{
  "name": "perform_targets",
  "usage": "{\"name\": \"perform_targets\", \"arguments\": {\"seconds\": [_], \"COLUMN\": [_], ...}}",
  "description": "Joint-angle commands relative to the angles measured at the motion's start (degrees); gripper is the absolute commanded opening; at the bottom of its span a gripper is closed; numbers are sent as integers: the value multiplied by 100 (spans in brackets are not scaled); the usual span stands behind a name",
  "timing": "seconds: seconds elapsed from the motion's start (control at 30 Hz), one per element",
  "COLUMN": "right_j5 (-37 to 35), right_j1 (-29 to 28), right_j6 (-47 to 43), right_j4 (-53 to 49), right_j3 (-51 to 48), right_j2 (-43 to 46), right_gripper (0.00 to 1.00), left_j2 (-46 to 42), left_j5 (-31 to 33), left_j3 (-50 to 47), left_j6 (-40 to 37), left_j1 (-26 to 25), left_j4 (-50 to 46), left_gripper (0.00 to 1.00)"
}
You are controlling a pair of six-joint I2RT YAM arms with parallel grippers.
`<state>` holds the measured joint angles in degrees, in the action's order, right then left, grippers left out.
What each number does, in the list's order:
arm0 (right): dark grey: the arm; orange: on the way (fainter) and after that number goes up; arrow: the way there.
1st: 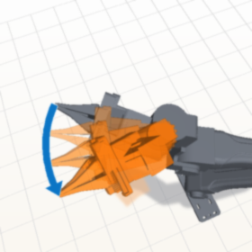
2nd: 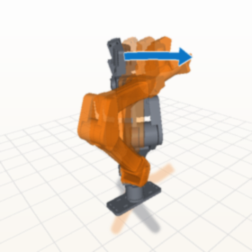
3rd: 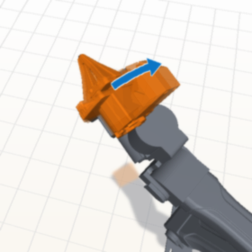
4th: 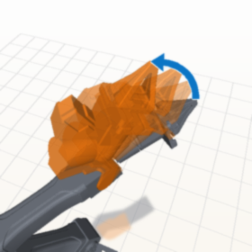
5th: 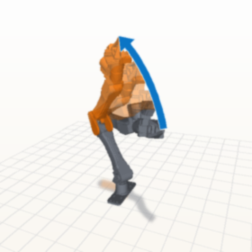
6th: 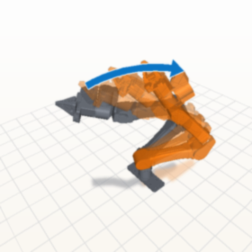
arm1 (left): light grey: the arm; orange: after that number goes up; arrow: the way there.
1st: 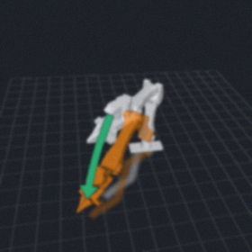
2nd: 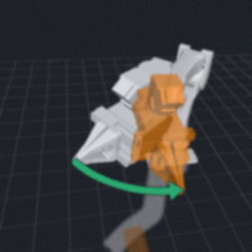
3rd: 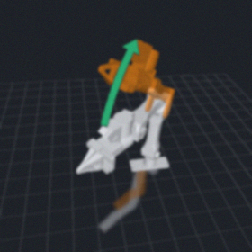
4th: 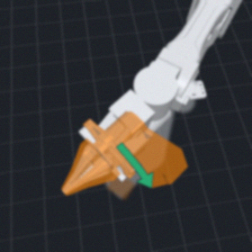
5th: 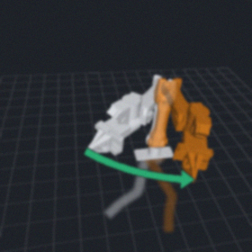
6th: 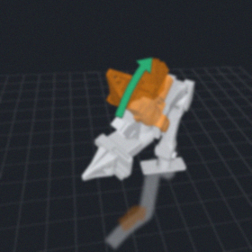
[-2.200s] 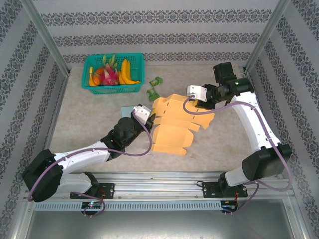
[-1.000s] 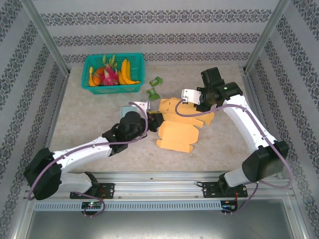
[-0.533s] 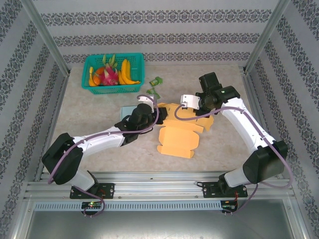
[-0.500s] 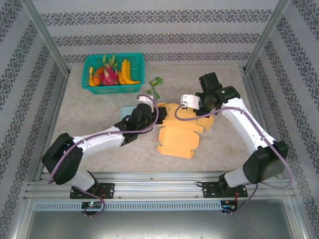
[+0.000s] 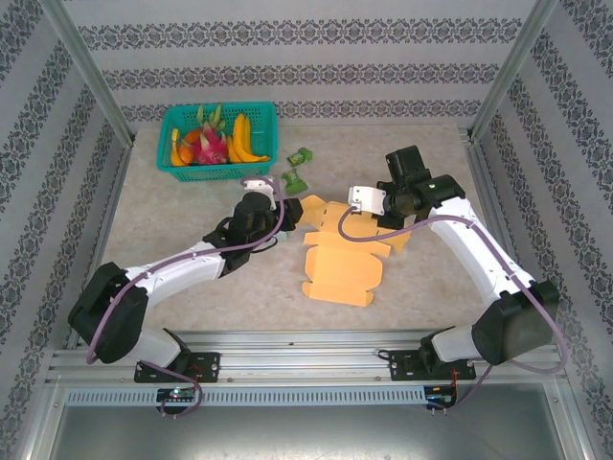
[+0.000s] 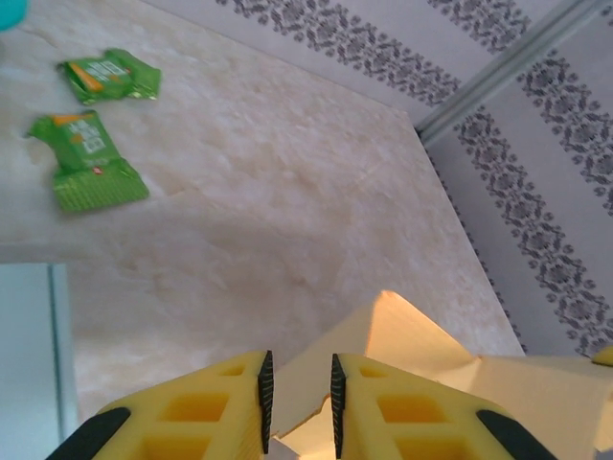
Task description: Fold the paper box
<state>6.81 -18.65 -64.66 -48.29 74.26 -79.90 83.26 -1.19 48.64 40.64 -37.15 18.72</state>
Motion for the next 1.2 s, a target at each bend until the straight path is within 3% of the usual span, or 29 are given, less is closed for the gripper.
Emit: {"name": "perform_targets", "arguments": {"seconds": [0.0, 0.53, 0.7, 0.93, 1.17], "right_j5": [6, -204, -364, -362, -304], "right_j1": [-116, -279, -153, -99, -87], "right_j6": [125, 324, 222, 346, 255], "right_j4": [162, 272, 416, 268, 285], "right_j3": [-8, -5, -206, 14, -95], "right_j2": [40, -9, 40, -165, -154], "right_gripper": [0, 0, 0, 0, 0], "left_j2": [229, 821, 587, 644, 775], "left_j5": [-497, -349, -467, -491, 392], "left_j3": [338, 1055, 655, 164, 193], "left_j6": [45, -103, -115, -305, -440], "left_j1": [-257, -759, -787, -1244, -1098], "left_j4": [114, -399, -331, 72, -133], "left_gripper": [25, 26, 26, 26, 27]}}
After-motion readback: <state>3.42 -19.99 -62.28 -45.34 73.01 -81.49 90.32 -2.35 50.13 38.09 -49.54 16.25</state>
